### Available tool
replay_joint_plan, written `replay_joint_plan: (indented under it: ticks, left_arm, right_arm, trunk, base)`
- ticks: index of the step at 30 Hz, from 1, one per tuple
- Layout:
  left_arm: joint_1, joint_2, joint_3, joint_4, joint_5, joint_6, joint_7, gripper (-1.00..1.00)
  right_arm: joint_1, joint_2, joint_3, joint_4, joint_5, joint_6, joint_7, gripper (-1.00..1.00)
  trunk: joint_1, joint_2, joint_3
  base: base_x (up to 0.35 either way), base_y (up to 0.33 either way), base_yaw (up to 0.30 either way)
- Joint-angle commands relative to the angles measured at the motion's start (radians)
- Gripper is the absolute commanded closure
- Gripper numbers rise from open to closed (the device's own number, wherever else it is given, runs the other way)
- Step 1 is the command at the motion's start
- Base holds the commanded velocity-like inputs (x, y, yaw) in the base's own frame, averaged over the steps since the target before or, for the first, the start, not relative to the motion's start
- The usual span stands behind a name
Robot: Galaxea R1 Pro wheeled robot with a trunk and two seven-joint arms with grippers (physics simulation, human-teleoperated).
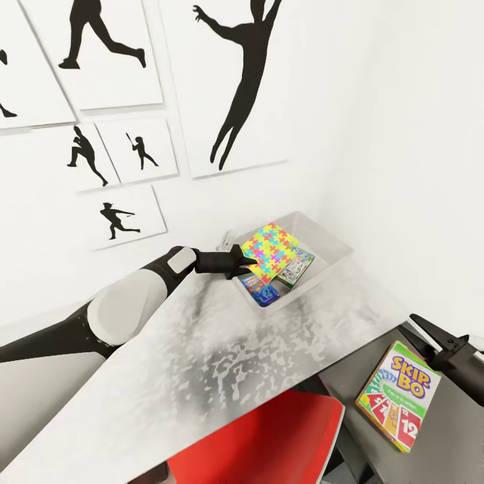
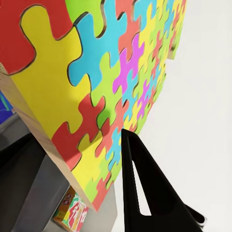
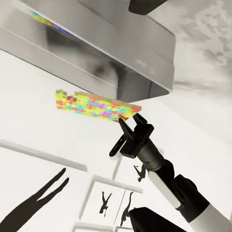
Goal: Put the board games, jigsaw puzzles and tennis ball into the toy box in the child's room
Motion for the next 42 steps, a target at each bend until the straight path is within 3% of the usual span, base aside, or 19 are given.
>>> replay_joint_plan:
  ticks: [1, 21, 42]
  left_arm:
    - [0.0, 0.0, -0.005, -0.002, 0.009, 0.006, 0.0, 1.0]
    - [0.0, 0.0, -0.007, -0.002, 0.008, 0.005, 0.0, 1.0]
    - [0.0, 0.0, -0.007, -0.002, 0.008, 0.002, 0.0, 1.0]
  right_arm:
    - [-0.001, 0.0, -0.001, 0.0, 0.004, 0.004, 0.006, -1.0]
    - [-0.001, 0.002, -0.001, 0.0, 0.004, 0.004, 0.006, -1.0]
    - [-0.001, 0.001, -0.001, 0.0, 0.004, 0.004, 0.005, -1.0]
  trunk:
    - [0.001, -0.002, -0.002]
    - [0.001, -0.002, -0.003]
    - [0.001, -0.002, -0.036]
  base:
    - [0.0, 0.0, -0.006]
    - [0.0, 0.0, 0.0]
    - [0.0, 0.0, 0.0]
